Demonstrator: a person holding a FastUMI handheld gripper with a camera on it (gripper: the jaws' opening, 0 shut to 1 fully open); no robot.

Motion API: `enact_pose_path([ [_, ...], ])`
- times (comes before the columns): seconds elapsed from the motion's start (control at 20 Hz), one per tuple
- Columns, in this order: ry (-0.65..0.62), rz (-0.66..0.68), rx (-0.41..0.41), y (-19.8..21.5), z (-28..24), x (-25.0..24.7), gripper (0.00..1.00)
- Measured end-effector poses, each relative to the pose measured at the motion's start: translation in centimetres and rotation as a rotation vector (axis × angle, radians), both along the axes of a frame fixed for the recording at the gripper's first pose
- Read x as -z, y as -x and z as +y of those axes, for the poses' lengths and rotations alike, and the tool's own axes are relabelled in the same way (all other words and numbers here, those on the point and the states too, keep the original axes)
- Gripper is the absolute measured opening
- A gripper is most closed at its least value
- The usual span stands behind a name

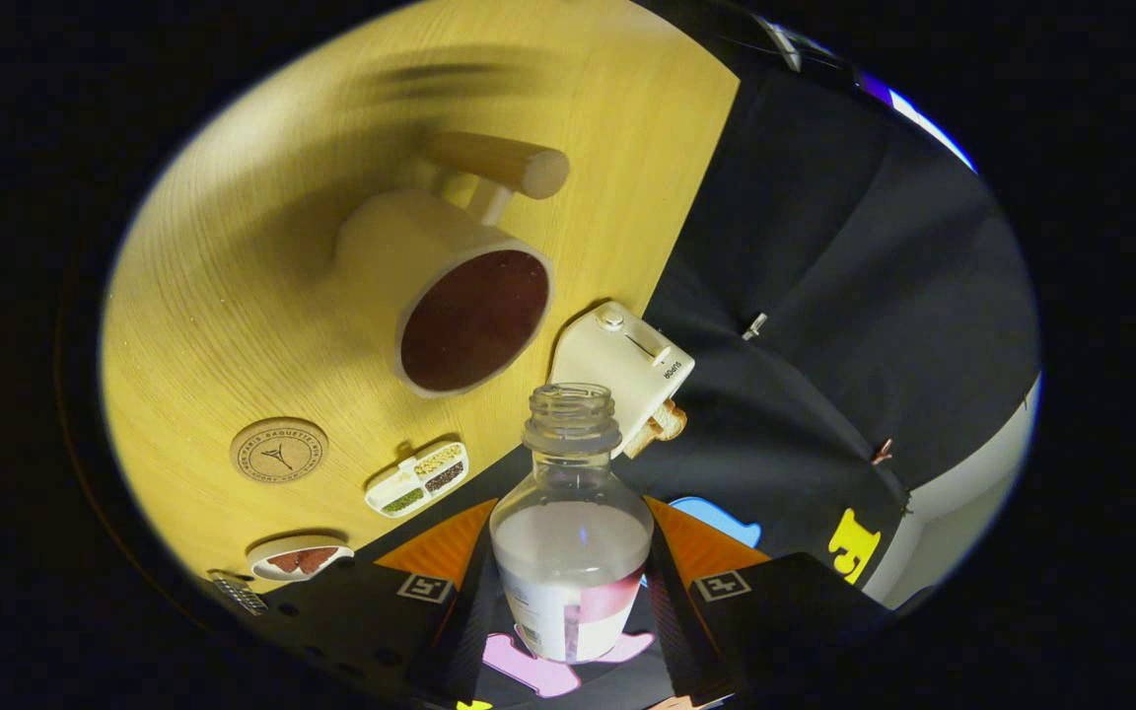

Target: Take the bottle from table, then pour the juice into the cup, finally place the bottle on the coaster

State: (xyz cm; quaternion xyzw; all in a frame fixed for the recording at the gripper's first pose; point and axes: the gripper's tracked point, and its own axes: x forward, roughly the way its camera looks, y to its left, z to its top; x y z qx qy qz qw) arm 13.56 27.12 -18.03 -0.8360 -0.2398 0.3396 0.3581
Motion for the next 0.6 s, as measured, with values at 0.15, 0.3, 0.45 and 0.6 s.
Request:
enact_pose_path([
  [0.15, -0.120, 0.083, 0.135, -1.1, -1.5, -1.6, 0.73],
  [0.3, -0.280, 0.182, 0.283, -2.2, -3.2, -3.3, 0.74],
  [0.45, -0.448, 0.288, 0.428, -3.3, -4.9, -4.7, 0.73],
  [0.6, -0.633, 0.459, 0.599, -3.9, -5.7, -4.1, 0.73],
])
